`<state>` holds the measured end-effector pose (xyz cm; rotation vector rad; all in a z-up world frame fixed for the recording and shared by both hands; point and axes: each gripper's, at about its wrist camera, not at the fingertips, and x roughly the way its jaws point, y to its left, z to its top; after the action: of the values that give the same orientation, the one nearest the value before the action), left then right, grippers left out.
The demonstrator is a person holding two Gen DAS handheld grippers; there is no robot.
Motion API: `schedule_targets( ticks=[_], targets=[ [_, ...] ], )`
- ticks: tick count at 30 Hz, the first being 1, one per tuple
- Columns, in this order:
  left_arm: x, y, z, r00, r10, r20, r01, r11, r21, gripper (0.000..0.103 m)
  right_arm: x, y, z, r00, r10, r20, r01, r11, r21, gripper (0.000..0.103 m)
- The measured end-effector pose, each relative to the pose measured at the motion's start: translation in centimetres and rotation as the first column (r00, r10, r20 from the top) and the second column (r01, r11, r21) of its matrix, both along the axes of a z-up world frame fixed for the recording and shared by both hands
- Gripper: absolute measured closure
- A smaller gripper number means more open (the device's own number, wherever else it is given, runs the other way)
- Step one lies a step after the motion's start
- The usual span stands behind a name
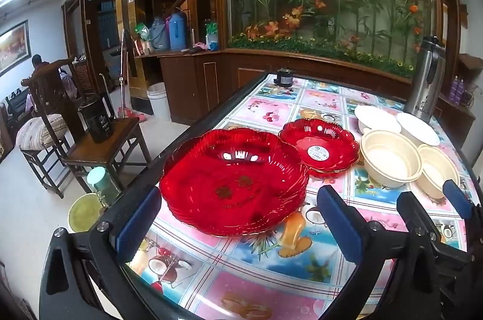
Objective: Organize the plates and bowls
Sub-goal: 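Move the left gripper toward the stack of large red plates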
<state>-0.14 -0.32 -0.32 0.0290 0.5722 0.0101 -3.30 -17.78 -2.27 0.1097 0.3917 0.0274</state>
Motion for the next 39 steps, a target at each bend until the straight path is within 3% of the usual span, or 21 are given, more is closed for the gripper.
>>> schedule_targets(
  ticks=[8, 20, 27, 34, 39],
  targets=[
    [0.9, 0.5, -0.7, 0.999, 0.016, -0.034, -0.016, 1.000, -0.001, 0.000, 0.6, -1.1, -0.7, 0.999, 0.003, -0.034, 0.000, 0.997, 0.082, 0.000],
    [1.3, 1.7, -1.5, 0.998, 0.039, -0.056, -0.040, 0.999, -0.012, 0.000, 0.9, -1.1, -1.5, 1.000, 0.016, -0.026, -0.015, 0.998, 0.064, 0.000],
    [1.8, 3.2, -1.8, 0.996, 0.061, -0.057, -0.062, 0.998, -0.018, 0.000, 1.8, -0.4, -2.1, 0.996, 0.012, -0.089, -0.008, 0.999, 0.042, 0.000],
    [2.5, 5.4, -1.9, 0.996, 0.071, -0.056, -0.073, 0.997, -0.038, 0.000, 2.2, 1.3, -1.2, 0.997, 0.044, -0.057, -0.044, 0.999, 0.008, 0.000],
    [2.9, 7.3, -1.8, 0.993, 0.107, -0.053, -0.109, 0.993, -0.047, 0.000, 3.9, 3.2, 0.5, 0.992, 0.105, -0.068, -0.103, 0.994, 0.036, 0.000]
  ],
)
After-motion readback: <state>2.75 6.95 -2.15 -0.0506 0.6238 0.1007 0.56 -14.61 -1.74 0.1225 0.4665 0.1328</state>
